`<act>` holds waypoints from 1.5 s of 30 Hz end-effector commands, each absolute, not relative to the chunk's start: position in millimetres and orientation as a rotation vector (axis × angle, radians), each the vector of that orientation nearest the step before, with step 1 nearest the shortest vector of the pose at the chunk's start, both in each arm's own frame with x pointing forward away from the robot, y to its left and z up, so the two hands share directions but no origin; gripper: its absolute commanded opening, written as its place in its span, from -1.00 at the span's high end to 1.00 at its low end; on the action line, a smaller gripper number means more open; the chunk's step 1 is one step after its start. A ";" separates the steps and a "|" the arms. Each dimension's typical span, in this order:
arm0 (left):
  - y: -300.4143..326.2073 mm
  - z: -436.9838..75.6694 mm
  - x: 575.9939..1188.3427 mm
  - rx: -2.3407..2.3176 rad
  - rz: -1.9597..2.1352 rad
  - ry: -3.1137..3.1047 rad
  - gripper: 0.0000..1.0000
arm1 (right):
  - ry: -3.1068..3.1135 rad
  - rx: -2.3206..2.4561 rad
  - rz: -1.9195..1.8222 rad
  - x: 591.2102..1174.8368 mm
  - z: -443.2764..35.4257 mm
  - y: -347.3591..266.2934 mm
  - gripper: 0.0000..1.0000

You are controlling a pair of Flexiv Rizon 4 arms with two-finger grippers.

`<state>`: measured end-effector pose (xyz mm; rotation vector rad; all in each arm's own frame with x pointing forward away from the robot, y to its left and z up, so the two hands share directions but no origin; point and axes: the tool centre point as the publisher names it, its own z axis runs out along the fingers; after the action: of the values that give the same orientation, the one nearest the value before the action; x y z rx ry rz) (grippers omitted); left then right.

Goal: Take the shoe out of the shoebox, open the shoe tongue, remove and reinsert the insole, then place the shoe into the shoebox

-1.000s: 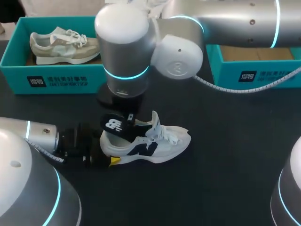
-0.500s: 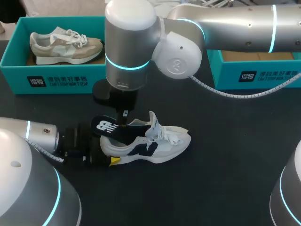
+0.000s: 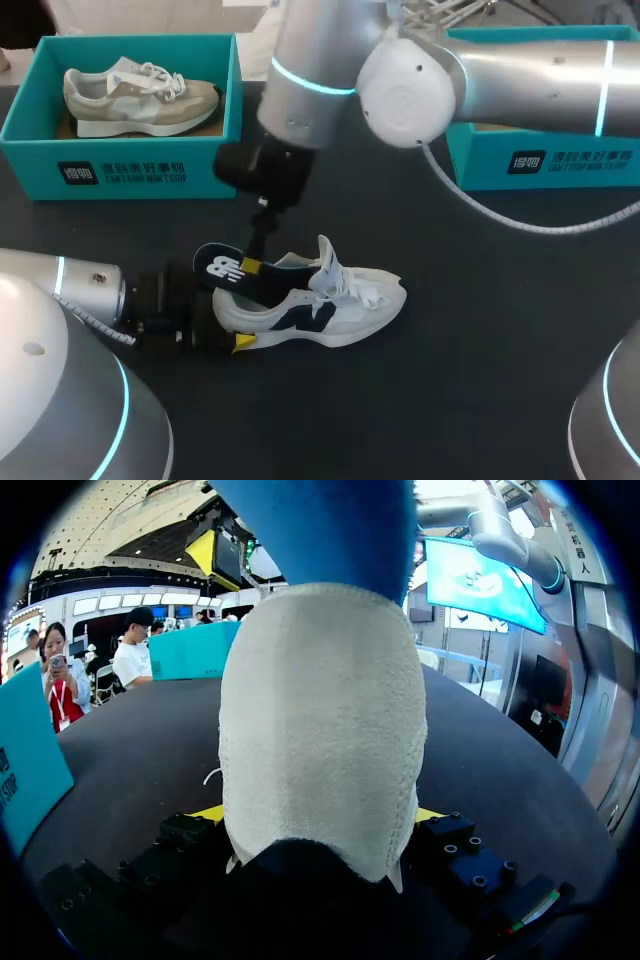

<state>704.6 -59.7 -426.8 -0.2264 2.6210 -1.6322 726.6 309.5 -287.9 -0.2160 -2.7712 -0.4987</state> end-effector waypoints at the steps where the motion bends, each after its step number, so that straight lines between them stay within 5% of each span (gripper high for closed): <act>1: -62.5 -434.5 705.6 -0.228 -1.629 2.623 1.00 | -2.673 -0.208 -0.642 723.4 -301.5 305.8 -0.45; 7: -62.5 -434.5 705.6 -0.228 -1.629 2.623 1.00 | -2.620 -0.163 -0.674 712.6 -308.1 314.8 -0.33; 9: -62.5 -434.5 705.6 -0.228 -1.629 2.623 1.00 | -2.609 -0.158 -0.681 709.9 -311.0 317.1 -0.08; 13: -62.5 -434.5 705.6 -0.228 -1.629 2.623 1.00 | -2.586 -0.132 -0.705 704.4 -316.4 322.7 -0.07; 17: -62.5 -434.5 705.6 -0.228 -1.629 2.623 1.00 | -2.577 -0.131 -0.713 702.5 -320.2 326.2 0.18; 20: -62.5 -434.5 705.6 -0.228 -1.629 2.623 1.00 | -2.573 -0.125 -0.718 702.2 -321.3 329.0 0.56; 22: -62.5 -434.5 705.6 -0.228 -1.629 2.623 1.00 | -2.572 -0.123 -0.718 702.7 -322.1 329.8 1.00; 45: -62.5 -434.5 705.6 -0.228 -1.629 2.623 1.00 | -2.460 -0.280 -1.357 748.4 -222.9 370.1 1.00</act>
<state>704.6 -59.7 -426.8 -0.2264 2.6211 -1.6320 749.2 371.8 -220.5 -0.2771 -2.4715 -1.3334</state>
